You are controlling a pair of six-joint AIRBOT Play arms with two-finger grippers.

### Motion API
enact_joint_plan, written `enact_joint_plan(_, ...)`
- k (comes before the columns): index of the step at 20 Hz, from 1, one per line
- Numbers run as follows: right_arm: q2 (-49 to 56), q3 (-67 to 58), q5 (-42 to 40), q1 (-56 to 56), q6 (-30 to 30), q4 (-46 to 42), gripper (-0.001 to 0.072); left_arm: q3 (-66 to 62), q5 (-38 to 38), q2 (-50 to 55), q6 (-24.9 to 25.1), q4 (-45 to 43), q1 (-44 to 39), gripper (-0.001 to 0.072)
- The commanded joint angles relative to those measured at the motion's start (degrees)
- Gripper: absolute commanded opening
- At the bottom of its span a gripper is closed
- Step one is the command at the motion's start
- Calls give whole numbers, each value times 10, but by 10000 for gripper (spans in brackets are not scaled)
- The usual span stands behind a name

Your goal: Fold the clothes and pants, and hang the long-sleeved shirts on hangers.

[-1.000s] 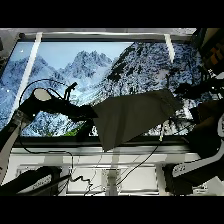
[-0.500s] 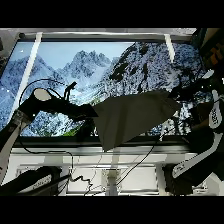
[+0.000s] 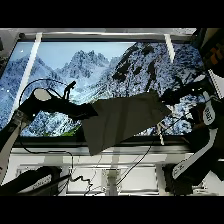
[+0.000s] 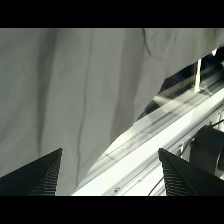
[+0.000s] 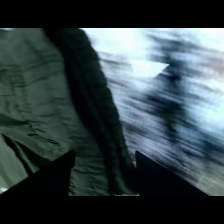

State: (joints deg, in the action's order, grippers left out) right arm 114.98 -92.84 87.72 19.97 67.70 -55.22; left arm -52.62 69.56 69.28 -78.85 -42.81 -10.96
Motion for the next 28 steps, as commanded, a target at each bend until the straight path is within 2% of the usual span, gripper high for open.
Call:
enact_joint_plan(1, 7, 3, 8, -41, -3, 67, 433, 0, -2, 0, 5, -4, 1, 694)
enact_joint_plan(3, 6, 2, 6, -70, -3, 82, 490, 0, -10, 0, 5, -20, 1, 694)
enact_joint_plan(4, 5, 2, -6, -80, -8, 77, 605, 0, -11, 0, 5, -22, 1, 694)
enact_joint_plan(5, 3, 1, -23, -87, -21, 67, 660, 0, -10, 0, 5, -21, 1, 694)
enact_joint_plan(7, 1, -13, -45, -90, -33, 45, 660, 0, -10, 0, 7, -21, 1, 694)
enact_joint_plan(9, 0, -50, -30, -87, -33, -1, 662, 0, -10, 0, 18, -21, 1, 694)
enact_joint_plan(10, 0, -70, -19, -86, -32, -35, 684, 0, -10, 0, 18, -21, 1, 694)
enact_joint_plan(13, 0, -119, -16, -85, -11, -92, 684, 0, -10, 0, 18, -21, 1, 694)
enact_joint_plan(17, 4, -100, -9, -86, -3, -51, 674, 0, -10, 0, 18, -21, 1, 694)
enact_joint_plan(24, 37, 3, 70, -90, 19, 62, 674, 0, -10, 0, 18, -21, 1, 694)
enact_joint_plan(26, 38, 39, 70, -104, 14, 84, 675, 0, -10, 0, 17, -21, 1, 694)
enact_joint_plan(28, 38, 55, 66, -125, -19, 113, 674, 0, -10, 0, 18, -21, 1, 694)
